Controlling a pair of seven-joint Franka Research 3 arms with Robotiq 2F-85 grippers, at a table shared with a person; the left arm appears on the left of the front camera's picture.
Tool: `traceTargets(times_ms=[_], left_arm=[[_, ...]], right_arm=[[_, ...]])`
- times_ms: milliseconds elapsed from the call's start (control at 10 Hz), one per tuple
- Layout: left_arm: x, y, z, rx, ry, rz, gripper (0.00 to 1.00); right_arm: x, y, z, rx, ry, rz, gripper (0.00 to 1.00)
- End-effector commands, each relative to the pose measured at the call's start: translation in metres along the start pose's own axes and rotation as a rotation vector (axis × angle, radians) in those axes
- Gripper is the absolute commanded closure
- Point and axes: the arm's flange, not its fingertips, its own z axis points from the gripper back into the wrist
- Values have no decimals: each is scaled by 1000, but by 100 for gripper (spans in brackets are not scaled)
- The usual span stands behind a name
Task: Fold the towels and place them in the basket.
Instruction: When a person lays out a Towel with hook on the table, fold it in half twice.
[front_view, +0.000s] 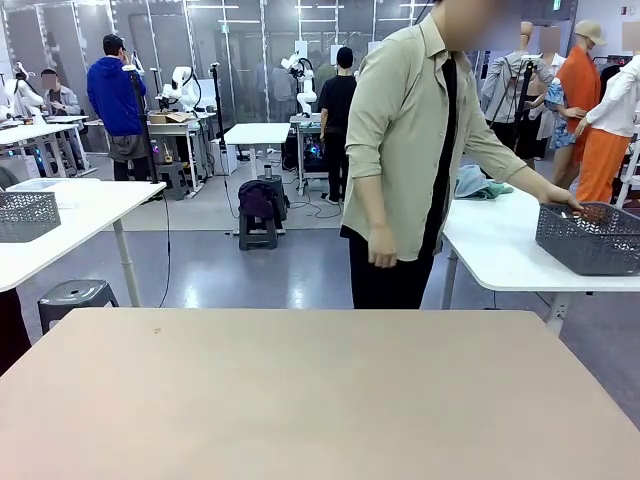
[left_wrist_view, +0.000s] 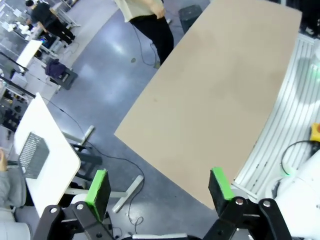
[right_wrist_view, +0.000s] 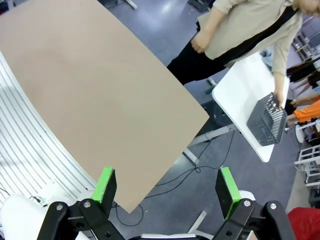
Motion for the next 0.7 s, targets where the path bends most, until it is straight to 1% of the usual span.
traceTargets(times_ms=[0,200,300,400,600], left_arm=[[0,-5,20,40,-21,-6,0],[0,-5,20,40,-21,-6,0],[-1,-1,10,20,-9,1,0],[5,-3,16,-1,-1,-16,0],[25,-10,20,-84,-17,-42,0]], right_arm=[[-4,2,17,-24,-29,-11,0],[-4,2,17,-24,-29,-11,0],[-1,-1,8,-7,-20,8,0],[2,1,13,-1,6,36,0],[11,5,20,-10,40,93,0]])
